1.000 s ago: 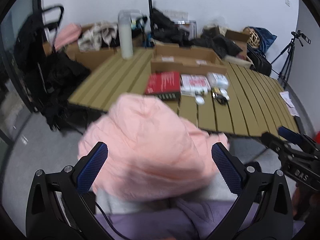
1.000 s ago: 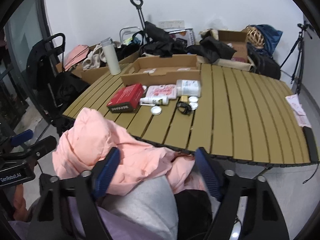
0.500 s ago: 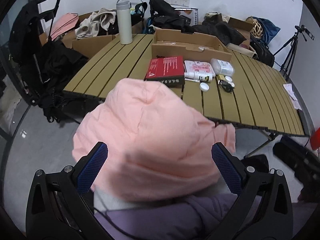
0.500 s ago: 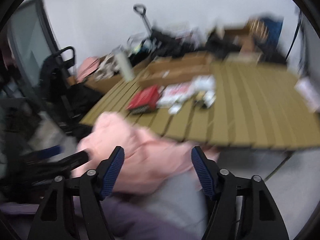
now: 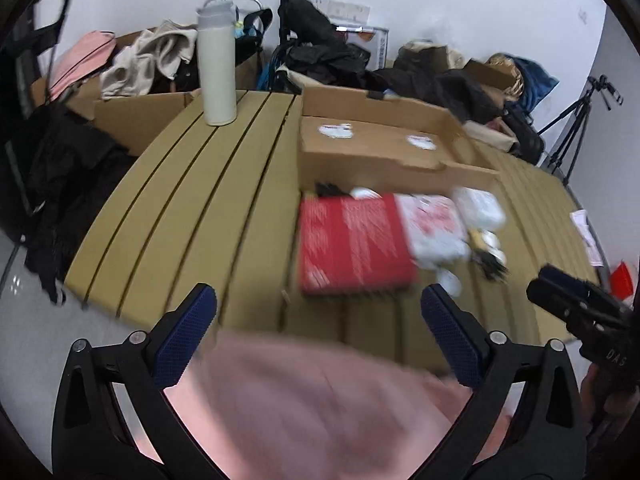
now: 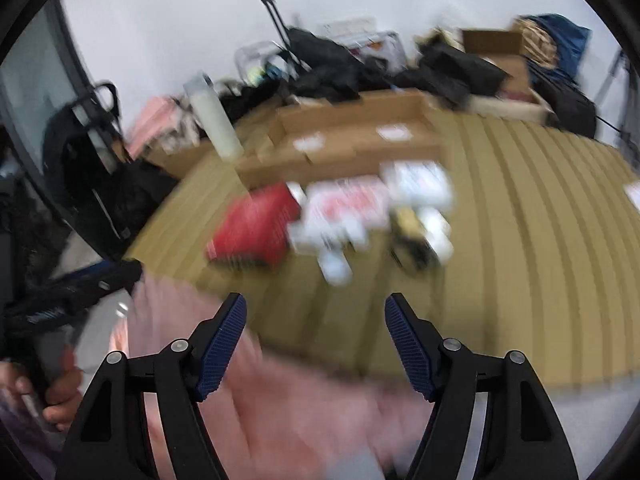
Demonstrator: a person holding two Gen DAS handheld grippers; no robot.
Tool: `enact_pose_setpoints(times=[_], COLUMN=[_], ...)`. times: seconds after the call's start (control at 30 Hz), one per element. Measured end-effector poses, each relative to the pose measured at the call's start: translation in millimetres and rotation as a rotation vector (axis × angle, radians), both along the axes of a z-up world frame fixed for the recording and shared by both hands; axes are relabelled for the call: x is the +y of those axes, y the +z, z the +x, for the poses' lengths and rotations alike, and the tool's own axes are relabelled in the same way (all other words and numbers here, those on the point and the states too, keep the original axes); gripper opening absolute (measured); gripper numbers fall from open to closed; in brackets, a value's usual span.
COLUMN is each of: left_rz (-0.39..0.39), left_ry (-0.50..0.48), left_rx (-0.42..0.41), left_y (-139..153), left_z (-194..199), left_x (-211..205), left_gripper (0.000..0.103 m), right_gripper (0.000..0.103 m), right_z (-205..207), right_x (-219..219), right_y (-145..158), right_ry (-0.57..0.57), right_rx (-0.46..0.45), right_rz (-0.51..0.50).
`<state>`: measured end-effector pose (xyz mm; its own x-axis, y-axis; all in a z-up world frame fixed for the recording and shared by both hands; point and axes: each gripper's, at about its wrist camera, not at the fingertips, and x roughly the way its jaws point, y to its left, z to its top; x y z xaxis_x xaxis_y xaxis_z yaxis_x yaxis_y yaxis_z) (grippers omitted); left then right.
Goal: Organize objects
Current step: 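Grasp the red box with the right tool and lift it, then lower the red box into the cardboard tray and open the right tool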
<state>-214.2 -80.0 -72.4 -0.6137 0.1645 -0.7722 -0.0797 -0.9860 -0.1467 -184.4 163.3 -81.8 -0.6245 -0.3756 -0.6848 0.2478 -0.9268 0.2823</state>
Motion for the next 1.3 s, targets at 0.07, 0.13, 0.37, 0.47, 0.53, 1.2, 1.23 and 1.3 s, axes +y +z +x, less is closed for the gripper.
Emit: enact_pose_setpoints(times=[0.07, 0.13, 0.37, 0.47, 0.53, 1.2, 1.23, 1.3], left_rz=[0.05, 0.106, 0.388, 0.414, 0.413, 0.403, 0.396, 0.391], left_ry=[-0.057, -0.09, -0.087, -0.066, -0.052, -0.158, -0.152, -0.119], left_rx=[-0.045, -0.112, -0.238, -0.234, -0.205, -0.119, -0.133, -0.149], left_y=[-20, -44, -92, -89, -76, 41, 39, 34], left_z=[-31, -54, -74, -67, -52, -117, -141, -180], left_x=[-5, -6, -21, -18, -13, 31, 28, 20], left_gripper=[0.085, 0.071, 0.051, 0.047, 0.046, 0.043, 0.043, 0.043], right_gripper=[0.058, 0.058, 0.037, 0.035, 0.035, 0.035, 0.035, 0.035], right_z=[-37, -63, -104, -100, -93, -117, -136, -187], right_x=[-23, -41, -74, -74, -74, -7, -9, -17], right_y=[-12, -30, -73, -76, -69, 44, 45, 43], right_ry=[0.059, 0.077, 0.122, 0.122, 0.12, 0.021, 0.018, 0.017], right_rx=[-0.013, -0.064, -0.211, -0.209, -0.19, -0.064, -0.073, -0.095], right_rz=[-0.017, -0.018, -0.044, -0.048, -0.036, -0.14, -0.144, -0.147])
